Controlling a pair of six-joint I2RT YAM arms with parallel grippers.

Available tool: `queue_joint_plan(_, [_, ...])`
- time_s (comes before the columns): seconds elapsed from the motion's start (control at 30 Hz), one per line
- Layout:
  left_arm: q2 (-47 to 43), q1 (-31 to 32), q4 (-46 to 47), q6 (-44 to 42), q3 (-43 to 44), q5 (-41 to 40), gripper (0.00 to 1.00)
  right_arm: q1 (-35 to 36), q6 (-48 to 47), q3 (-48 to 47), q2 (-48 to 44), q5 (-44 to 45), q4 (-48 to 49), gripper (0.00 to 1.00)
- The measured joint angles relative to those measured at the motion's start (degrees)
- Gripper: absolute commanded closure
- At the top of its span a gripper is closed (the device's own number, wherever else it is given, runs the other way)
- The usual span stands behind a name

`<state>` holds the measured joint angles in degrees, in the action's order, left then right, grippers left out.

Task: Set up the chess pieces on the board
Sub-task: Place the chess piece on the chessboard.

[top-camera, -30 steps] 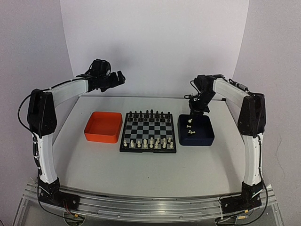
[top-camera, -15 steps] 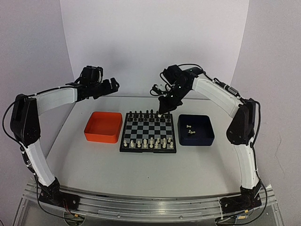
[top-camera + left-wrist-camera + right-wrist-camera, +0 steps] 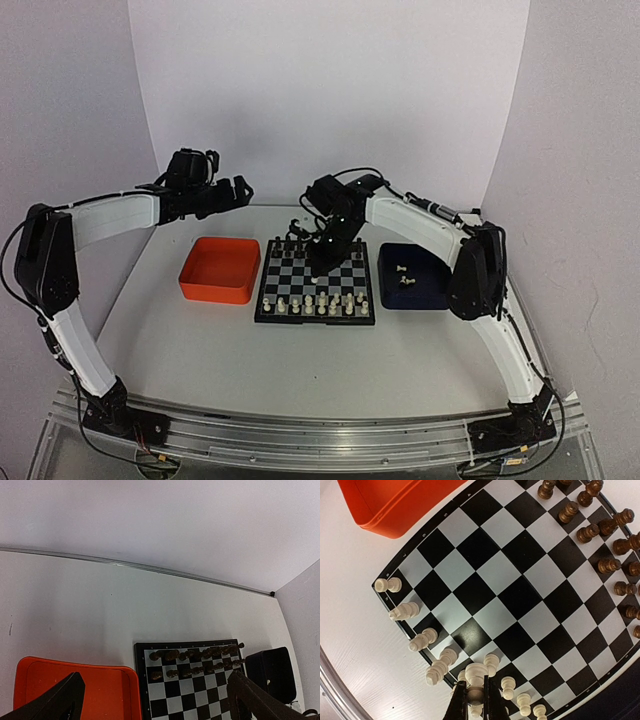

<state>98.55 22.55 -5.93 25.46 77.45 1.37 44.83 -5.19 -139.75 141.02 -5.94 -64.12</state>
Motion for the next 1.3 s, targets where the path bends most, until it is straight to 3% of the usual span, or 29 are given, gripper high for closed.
queue_joint_plan(1.3, [-3.0, 0.0, -0.5, -3.2, -1.2, 0.1, 0.00, 2.0, -0.6, -4.4, 8.8, 1.9, 0.3, 1.00])
